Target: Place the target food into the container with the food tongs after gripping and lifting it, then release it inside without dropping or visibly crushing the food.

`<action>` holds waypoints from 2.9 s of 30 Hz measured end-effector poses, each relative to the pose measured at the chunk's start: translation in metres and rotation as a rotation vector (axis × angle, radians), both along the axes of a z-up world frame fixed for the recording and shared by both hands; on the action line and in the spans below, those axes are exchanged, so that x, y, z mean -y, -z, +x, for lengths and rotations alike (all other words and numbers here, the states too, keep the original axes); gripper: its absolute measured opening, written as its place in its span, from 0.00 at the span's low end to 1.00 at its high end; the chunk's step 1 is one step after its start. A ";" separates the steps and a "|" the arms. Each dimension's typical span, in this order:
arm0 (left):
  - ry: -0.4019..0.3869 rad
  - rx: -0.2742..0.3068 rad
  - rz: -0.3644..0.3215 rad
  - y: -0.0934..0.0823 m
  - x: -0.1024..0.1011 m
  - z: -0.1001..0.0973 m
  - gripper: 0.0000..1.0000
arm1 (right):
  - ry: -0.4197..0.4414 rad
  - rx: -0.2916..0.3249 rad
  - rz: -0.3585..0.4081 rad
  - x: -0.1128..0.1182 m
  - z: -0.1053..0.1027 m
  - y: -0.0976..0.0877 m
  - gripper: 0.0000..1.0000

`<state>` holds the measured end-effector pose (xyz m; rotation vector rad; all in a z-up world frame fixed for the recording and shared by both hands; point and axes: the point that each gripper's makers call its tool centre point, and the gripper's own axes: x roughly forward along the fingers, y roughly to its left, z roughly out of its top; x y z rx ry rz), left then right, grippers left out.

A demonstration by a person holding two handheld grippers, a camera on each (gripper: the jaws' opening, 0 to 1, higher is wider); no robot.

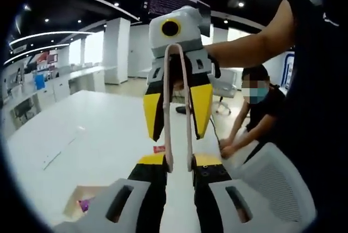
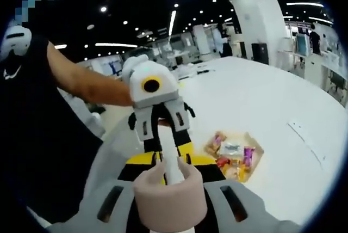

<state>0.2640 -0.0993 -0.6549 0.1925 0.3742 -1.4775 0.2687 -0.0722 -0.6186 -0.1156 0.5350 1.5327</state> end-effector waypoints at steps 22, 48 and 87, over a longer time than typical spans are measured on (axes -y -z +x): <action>0.014 -0.003 -0.014 -0.005 0.000 0.000 0.17 | -0.005 0.051 0.034 -0.008 0.000 -0.001 0.21; -0.506 0.103 -0.059 -0.012 -0.125 0.054 0.99 | 0.171 0.174 -0.115 0.047 0.050 0.013 0.25; -0.640 0.156 0.063 0.077 -0.214 -0.032 1.00 | 0.277 0.242 -0.356 0.119 0.059 0.065 0.26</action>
